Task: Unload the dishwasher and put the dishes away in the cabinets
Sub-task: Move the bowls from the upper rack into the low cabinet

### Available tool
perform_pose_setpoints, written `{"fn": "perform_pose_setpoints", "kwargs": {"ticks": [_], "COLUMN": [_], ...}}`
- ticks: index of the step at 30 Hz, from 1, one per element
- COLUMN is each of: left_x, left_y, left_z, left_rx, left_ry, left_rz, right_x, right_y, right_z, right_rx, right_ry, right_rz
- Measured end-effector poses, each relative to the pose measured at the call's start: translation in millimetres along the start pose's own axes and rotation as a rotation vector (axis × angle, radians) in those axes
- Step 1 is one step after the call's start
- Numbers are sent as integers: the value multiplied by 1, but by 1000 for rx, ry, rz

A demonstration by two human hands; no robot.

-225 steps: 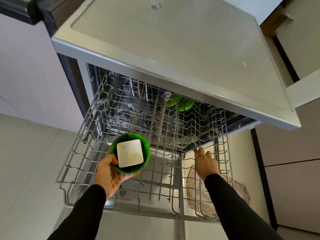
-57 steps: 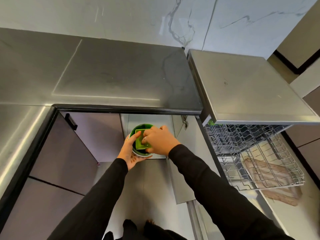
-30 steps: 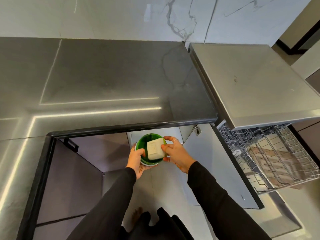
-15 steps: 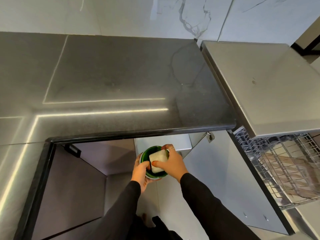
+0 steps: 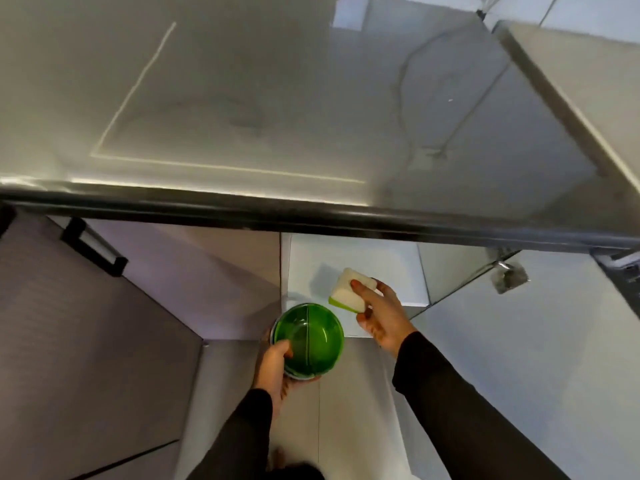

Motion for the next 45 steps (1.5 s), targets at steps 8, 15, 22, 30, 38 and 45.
{"fn": "perform_pose_setpoints", "kwargs": {"ticks": [8, 15, 22, 30, 38, 45], "left_x": [-32, -59, -69, -71, -71, -78], "left_y": [-25, -30, -27, -19, -10, -13], "left_z": [-19, -12, -10, -6, -3, -10], "left_rx": [37, 41, 53, 80, 79, 49], "left_ry": [54, 100, 112, 114, 100, 74], "left_rz": [-26, -32, -52, -58, -52, -75], "right_x": [-69, -94, -105, -107, -103, -121], "right_y": [50, 75, 78, 81, 77, 88], "right_z": [25, 22, 18, 15, 5, -46], "right_rx": [144, 181, 348, 383, 329, 277], "right_ry": [-88, -74, -79, -48, 14, -85], "right_rz": [-63, -102, -100, -79, -141, -75]}}
Point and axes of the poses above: each hand's wrist, its own x-axis away from the middle knuckle, its own y-axis out of the palm, z = x × y, the point moved 10 cm from there along -x, towards the middle knuckle, and after that the axes turned 6 degrees about z, right-handed, at the moved point
